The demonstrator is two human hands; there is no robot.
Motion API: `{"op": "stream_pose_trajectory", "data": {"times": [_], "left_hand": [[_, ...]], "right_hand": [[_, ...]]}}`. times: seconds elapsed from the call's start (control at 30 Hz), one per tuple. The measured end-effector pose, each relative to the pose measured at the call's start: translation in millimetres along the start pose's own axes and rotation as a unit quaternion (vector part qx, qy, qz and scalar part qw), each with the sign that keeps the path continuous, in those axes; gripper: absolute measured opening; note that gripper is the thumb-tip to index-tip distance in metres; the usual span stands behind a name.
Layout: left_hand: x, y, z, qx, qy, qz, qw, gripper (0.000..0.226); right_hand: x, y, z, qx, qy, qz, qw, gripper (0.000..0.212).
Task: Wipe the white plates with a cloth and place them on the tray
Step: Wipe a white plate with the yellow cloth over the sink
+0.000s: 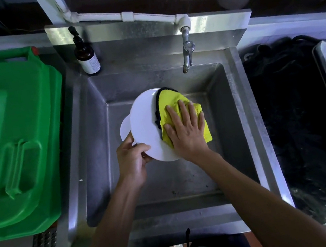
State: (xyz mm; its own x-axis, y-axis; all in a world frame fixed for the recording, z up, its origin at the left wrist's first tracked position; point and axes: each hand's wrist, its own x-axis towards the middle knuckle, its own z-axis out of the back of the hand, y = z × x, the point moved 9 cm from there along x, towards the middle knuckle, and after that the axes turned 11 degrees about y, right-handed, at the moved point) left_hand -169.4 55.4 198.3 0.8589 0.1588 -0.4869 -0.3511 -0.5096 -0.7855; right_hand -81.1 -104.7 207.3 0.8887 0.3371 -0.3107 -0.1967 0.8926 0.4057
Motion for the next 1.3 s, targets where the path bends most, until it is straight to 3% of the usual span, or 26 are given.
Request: {"op": "stream_pose_trajectory", "data": {"times": [0.4, 0.67, 0.8, 1.0, 1.3], "left_hand": [[2.9, -5.9, 6.9, -0.049, -0.034, -0.016, 0.998, 0.05], [6.4, -2.2, 14.4, -0.049, -0.024, 0.002, 0.999, 0.051], [6.3, -5.2, 18.7, -0.01, -0.002, 0.011, 1.0, 0.046], [8.5, -7.6, 26.7, 0.053, 0.018, 0.02, 0.998, 0.036], [15.3, -21.0, 35.7, 0.183, 0.061, 0.039, 0.98, 0.046]], "right_hand": [[-45.0, 44.5, -37.3, 0.037, 0.007, 0.038, 0.999, 0.066], [-33.5, 10.0, -23.4, 0.084, -0.031, -0.032, 0.996, 0.057], [-21.0, -7.1, -11.0, 0.176, -0.04, -0.005, 0.984, 0.061], [-10.4, -31.1, -7.2, 0.293, -0.014, -0.04, 0.955, 0.069], [0.5, -42.1, 13.5, 0.313, -0.003, -0.033, 0.949, 0.07]]}}
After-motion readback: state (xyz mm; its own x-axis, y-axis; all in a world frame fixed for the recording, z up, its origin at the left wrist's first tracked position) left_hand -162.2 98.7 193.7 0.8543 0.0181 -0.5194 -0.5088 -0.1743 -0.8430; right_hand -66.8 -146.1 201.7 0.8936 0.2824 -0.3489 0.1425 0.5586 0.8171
